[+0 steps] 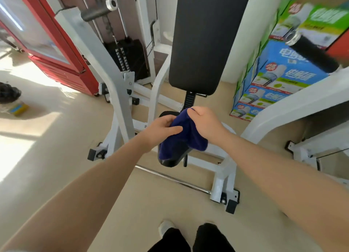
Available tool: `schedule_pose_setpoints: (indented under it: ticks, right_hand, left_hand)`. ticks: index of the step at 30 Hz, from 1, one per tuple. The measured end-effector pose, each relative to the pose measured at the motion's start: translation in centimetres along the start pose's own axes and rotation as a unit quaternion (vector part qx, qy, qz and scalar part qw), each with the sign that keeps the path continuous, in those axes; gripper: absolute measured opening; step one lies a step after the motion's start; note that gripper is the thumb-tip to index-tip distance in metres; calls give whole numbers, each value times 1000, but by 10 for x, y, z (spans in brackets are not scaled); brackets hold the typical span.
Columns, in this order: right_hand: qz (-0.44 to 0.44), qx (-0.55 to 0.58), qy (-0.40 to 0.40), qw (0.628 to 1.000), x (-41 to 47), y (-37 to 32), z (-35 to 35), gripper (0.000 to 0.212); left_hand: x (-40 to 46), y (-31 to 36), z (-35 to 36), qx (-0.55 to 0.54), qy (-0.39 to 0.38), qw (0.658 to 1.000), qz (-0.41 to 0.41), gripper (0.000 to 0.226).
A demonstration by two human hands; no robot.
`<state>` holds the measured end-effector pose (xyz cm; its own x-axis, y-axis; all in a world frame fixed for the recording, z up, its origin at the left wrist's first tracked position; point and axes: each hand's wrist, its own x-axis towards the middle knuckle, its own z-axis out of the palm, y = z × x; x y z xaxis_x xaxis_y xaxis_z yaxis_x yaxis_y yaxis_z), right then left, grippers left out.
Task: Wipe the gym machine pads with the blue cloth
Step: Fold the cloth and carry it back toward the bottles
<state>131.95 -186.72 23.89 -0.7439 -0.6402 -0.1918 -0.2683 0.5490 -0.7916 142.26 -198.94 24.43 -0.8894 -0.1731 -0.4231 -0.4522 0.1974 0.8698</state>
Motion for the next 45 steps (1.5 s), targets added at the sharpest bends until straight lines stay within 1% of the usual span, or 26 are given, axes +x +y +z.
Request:
schedule_pose_setpoints:
  ticks: [4, 7, 9, 13, 16, 18, 20, 22, 25, 29, 30, 32, 34, 36, 39, 41, 44, 45]
  right_hand:
    - [-20, -14, 53, 998, -31, -3, -36, 33]
    - [-35, -61, 109, 992, -61, 5, -67, 34]
    - [-40, -80, 120, 989, -84, 15, -86, 30]
    - [-6, -114, 148, 982, -141, 50, -123, 27]
    - [24, -121, 160, 979, -205, 78, -151, 27]
    - [46, -113, 174, 977, -256, 95, -171, 21]
    - [70, -119, 181, 974, -309, 114, -190, 15]
    - [98, -129, 189, 968, -364, 136, -207, 14]
    - [148, -152, 215, 953, -447, 169, -229, 10]
    - [216, -169, 265, 924, -551, 201, -249, 11]
    - [231, -166, 282, 916, -575, 208, -253, 11]
    - [255, -159, 323, 898, -622, 221, -263, 8]
    - [279, -156, 370, 873, -667, 234, -274, 9]
    - [322, -159, 401, 843, -708, 250, -283, 11]
    - [391, -137, 433, 801, -762, 276, -295, 11]
    - [421, -107, 467, 770, -795, 298, -310, 12]
    - [453, -55, 506, 732, -846, 338, -345, 11]
    - [459, -35, 511, 726, -858, 350, -356, 10]
  left_hand:
    - [-3, 36, 20, 115, -3, 992, 56, 14]
    - [-6, 54, 44, 184, -2, 978, 102, 16]
    - [-8, 66, 67, 220, -4, 966, 132, 19]
    - [-13, 84, 127, 310, -19, 931, 193, 10]
    - [-24, 100, 186, 322, -94, 914, 227, 9]
    - [-39, 110, 232, 301, -148, 913, 232, 7]
    - [-56, 117, 280, 299, -177, 906, 243, 10]
    - [-76, 122, 330, 311, -202, 890, 265, 18]
    - [-108, 124, 407, 318, -269, 864, 281, 14]
    - [-145, 124, 503, 335, -343, 834, 274, 29]
    - [-153, 125, 524, 337, -368, 824, 268, 29]
    - [-167, 124, 566, 337, -419, 802, 260, 25]
    - [-179, 123, 606, 324, -455, 788, 259, 21]
    - [-191, 121, 647, 330, -478, 768, 271, 17]
    - [-209, 127, 715, 367, -489, 731, 304, 14]
    - [-219, 137, 766, 369, -487, 726, 317, 19]
    - [-235, 160, 847, 345, -487, 735, 322, 26]
    - [-237, 167, 869, 334, -493, 737, 319, 28]
